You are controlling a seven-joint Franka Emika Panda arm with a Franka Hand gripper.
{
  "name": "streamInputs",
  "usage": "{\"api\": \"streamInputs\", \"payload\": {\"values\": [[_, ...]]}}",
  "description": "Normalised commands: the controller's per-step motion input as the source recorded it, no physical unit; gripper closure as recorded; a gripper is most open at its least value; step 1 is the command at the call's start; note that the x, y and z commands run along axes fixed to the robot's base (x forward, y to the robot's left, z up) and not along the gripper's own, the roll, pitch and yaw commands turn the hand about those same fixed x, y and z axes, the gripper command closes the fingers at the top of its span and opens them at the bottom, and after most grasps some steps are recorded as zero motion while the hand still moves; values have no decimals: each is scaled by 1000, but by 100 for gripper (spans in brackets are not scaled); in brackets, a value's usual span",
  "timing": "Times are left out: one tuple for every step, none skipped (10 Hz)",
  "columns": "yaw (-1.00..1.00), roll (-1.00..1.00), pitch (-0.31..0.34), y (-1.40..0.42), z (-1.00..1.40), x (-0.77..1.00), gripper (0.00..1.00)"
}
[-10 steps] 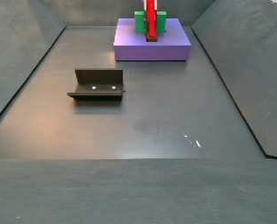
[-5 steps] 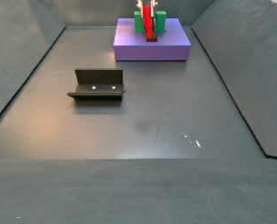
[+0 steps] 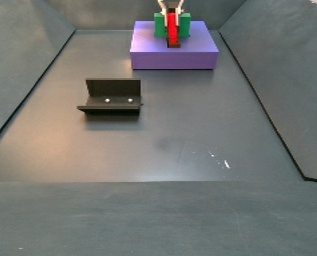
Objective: Pick up the red object. Move up. Place the red object on the fixture. Regrasp the red object. Move to above the board. Insert the red object.
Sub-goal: Insert the red object.
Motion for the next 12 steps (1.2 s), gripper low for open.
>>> {"api": "streamInputs", "payload": {"values": [[-37,-9,-154,149,-957,-309,100],[-209,-140,-180,180,-769,-571,100],[-129,-247,-313,80,-383,-814,100],[-60,-124,-400,0,-6,-737,100],[109,99,-144,-69,-386,-326,100],[63,161,-140,-46,-423,-580,100],[0,297,-81,-231,-389,-357,100],[-86,206,10,0,-626,171,100],[-266,176,27,66,-643,386,100],[-260,110,44,254,-594,431,100],[-249,113,76,286,-566,366,100],[-114,69,30,77,-643,86,100]]}}
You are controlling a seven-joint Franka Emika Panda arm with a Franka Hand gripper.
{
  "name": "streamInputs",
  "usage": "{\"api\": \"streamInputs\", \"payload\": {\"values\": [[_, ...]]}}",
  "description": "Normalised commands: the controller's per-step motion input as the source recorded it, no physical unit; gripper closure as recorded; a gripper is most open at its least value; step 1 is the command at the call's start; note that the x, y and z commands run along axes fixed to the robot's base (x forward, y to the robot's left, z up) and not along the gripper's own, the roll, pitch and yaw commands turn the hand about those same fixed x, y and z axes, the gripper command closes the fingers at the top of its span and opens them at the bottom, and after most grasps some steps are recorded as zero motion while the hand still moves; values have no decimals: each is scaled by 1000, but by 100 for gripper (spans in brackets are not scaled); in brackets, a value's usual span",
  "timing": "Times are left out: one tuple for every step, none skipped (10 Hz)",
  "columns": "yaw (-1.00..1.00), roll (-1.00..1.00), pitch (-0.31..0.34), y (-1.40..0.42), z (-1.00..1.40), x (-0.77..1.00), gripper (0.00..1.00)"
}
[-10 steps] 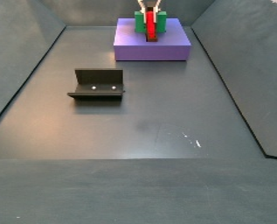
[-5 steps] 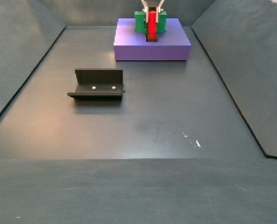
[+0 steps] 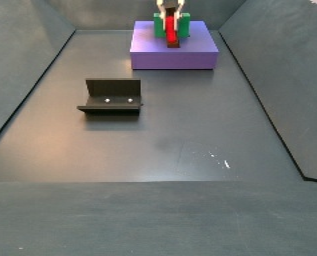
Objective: Pick up the red object. Move up. Place the red object on the fixture. Regrasp the red object. Move to above the board. Insert the red object.
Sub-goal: Insert the red object.
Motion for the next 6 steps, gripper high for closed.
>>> {"api": "streamInputs", "payload": {"values": [[57,110,0,-74,-609,0,100],[134,184,0,-149,-643,-234,100],[0,107,-20,-69,-397,-537,100],[-83,94,0,-17,-54,-69,100],[0,-7,0,0,0,0,100],[0,0,0,0,0,0,100]]}}
